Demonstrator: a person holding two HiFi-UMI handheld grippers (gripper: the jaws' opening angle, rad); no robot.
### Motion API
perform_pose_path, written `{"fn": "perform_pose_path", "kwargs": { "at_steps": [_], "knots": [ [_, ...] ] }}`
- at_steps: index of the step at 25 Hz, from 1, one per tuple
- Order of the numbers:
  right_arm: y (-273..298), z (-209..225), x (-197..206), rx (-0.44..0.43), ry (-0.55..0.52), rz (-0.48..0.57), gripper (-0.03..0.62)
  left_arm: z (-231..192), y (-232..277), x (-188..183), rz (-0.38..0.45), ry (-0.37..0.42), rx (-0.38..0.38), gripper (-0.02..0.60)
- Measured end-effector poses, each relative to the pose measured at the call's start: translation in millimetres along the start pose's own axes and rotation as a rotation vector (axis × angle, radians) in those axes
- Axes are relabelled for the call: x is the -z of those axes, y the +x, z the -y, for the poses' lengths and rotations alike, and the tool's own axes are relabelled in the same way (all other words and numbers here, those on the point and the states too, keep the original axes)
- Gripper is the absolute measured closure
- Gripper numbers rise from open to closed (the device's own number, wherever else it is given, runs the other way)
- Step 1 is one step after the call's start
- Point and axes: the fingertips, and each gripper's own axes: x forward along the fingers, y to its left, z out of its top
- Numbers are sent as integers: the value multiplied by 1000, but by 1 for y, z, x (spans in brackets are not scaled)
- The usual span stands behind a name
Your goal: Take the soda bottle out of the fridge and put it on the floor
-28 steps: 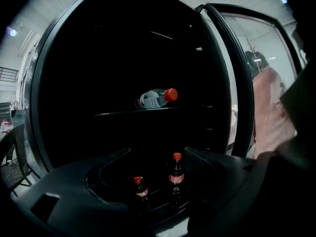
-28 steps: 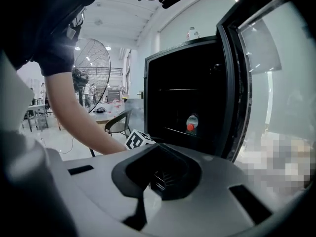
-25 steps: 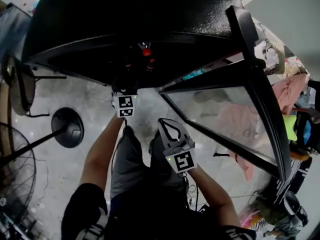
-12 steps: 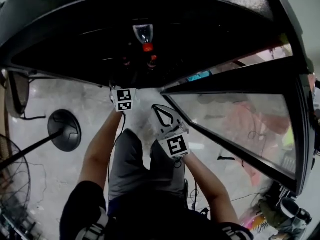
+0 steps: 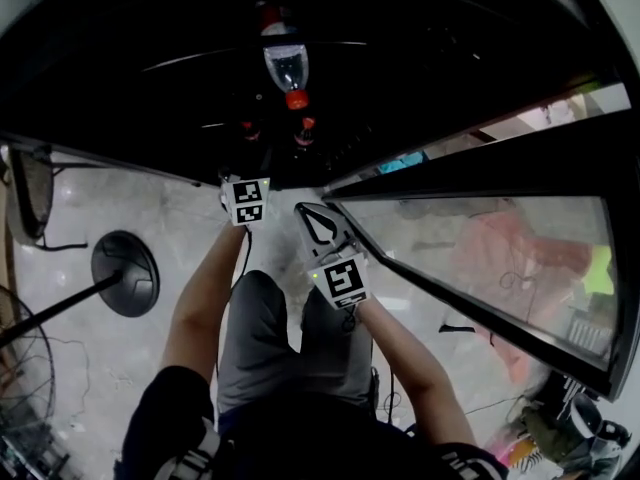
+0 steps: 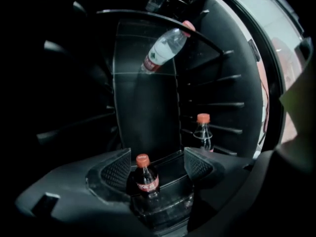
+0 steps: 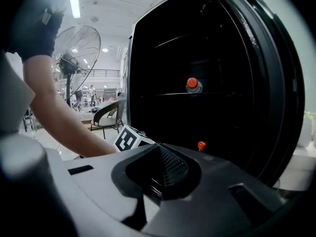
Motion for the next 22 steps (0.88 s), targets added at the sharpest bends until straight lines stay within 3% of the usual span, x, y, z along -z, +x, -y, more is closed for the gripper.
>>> {"fn": "perform_pose_path", "kwargs": {
  "at_steps": [12,22],
  "knots": [
    [21,6,33,-17,16,34,577,-7,47,47,-27,-11,-56,236],
    [27,6,54,-42,21,64,577,-22,73,72,-24,-83,-179,236]
  ]
}}
